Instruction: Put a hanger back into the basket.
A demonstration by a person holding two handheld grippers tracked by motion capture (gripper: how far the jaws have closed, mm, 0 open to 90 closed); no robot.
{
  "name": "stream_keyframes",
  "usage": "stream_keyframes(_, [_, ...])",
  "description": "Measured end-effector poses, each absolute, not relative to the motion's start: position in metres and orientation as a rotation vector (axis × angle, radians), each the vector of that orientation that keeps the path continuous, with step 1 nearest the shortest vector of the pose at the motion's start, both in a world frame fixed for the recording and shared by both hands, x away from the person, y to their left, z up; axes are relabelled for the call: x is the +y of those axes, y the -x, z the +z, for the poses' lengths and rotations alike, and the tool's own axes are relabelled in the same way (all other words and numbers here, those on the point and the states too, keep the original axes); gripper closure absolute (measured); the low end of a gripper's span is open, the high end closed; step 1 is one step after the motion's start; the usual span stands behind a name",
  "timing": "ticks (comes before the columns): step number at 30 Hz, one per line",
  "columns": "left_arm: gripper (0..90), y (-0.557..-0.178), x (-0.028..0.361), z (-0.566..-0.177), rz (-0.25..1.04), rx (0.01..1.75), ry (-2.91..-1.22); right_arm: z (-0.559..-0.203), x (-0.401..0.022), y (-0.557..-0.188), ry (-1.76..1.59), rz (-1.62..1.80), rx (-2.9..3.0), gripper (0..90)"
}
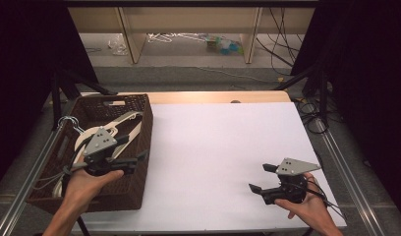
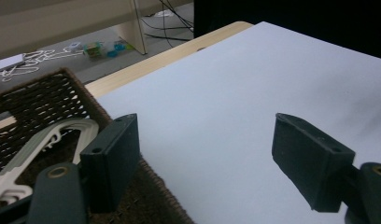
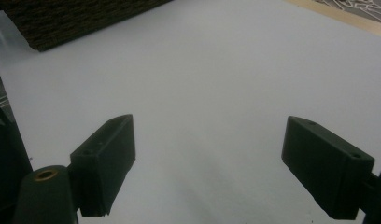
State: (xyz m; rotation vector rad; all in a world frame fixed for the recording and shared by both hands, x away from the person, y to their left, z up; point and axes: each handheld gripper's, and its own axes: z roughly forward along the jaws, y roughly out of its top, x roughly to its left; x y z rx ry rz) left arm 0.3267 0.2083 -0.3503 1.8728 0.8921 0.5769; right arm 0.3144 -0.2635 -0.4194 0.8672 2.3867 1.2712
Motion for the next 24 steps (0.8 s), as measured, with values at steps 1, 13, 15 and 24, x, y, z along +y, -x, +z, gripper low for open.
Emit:
stream_keyframes(1, [23.3,-0.327,0.206,-0.352,0.571,0.890,-1.869,-0.419,-0.263,-0.314,-0.873,1.264,2.390,18.5])
stream_keyframes(13, [23.1,-0.319,0.177,-0.364,0.513,0.848,-1.868,-0.420,-0.261,-0.313,-0.866,1.295,2.384,18.5])
stream_keyframes(15, [23.0,-0.318,0.170,-0.368,0.506,0.823,-1.882,-0.420,-0.261,-0.313,-0.875,1.301,2.367,18.6])
stream_keyframes(24, [21.9,-0.313,0.153,-0.385,0.473,0.787,-1.877,-0.422,-0.260,-0.310,-0.862,1.312,2.365,18.6])
